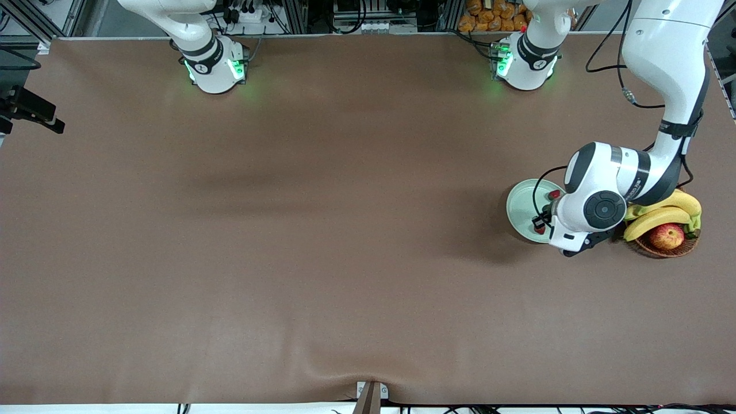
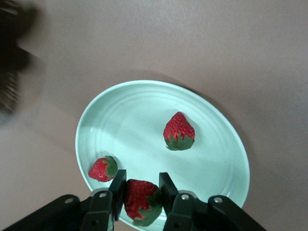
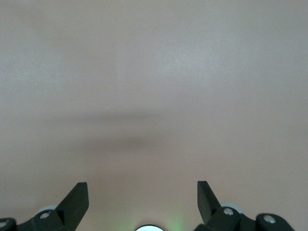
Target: Collect all strawberries into plate
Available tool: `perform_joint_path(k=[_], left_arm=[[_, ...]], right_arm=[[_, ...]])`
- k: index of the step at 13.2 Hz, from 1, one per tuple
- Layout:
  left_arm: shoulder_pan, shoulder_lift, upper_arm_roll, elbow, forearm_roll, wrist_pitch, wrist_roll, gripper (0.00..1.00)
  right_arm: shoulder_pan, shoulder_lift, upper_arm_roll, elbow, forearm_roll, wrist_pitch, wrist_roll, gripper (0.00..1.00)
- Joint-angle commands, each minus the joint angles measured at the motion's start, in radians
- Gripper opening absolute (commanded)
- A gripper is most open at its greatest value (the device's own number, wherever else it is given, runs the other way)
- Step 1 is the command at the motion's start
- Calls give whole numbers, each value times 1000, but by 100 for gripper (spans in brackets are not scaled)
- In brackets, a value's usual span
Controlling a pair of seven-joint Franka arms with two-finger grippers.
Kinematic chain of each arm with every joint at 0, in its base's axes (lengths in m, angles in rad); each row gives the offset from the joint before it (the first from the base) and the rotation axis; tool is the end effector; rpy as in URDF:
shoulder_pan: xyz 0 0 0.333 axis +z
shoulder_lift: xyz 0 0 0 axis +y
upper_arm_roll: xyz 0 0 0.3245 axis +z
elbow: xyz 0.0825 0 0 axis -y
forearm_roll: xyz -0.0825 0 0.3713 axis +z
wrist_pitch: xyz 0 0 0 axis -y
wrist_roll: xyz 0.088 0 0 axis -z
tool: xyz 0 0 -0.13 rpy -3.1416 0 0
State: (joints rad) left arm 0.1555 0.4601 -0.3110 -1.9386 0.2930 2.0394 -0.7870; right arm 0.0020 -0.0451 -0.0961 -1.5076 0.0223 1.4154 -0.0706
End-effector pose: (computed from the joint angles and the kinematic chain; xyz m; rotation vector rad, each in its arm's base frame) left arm 0.5676 -0.0634 0.2280 -2.8095 -0.6615 0.3583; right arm 0.5078 -0.0461 0.6490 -3.1104 0.0317 0.0700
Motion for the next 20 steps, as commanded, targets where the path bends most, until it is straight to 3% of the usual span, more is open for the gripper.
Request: perform_joint_path(k=[1, 2, 6, 7, 9, 11, 17, 19, 20], left_arm=[[-4, -56, -16, -36, 20, 10, 59, 82], [-1, -102, -20, -34, 6, 1, 118, 100], [-5, -283, -42, 41, -194, -178, 311, 100], [-10, -319, -43, 122, -251, -268, 340, 100], [-16, -314, -69, 371, -285, -506, 353, 100], [-14, -320, -77, 486, -284, -619, 350, 100], [-8, -343, -96, 556, -264, -624, 383, 100], [-20, -395, -70, 546, -250, -611, 417, 100], [-55, -396, -18, 547, -245, -610, 423, 100]], right_arm=[[-13, 10, 7, 23, -2, -7, -9, 100], [-14, 10, 7, 23, -2, -7, -11, 100], [-14, 10, 7, 23, -2, -7, -11, 100], [-14, 10, 7, 23, -2, -7, -11, 100], [-14, 11, 7, 23, -2, -6, -11, 100], [-14, 10, 7, 23, -2, -6, -9, 100], [-13, 10, 7, 23, -2, -7, -11, 100], [-11, 10, 7, 23, -2, -7, -9, 100], [-11, 10, 7, 23, -2, -7, -9, 100]])
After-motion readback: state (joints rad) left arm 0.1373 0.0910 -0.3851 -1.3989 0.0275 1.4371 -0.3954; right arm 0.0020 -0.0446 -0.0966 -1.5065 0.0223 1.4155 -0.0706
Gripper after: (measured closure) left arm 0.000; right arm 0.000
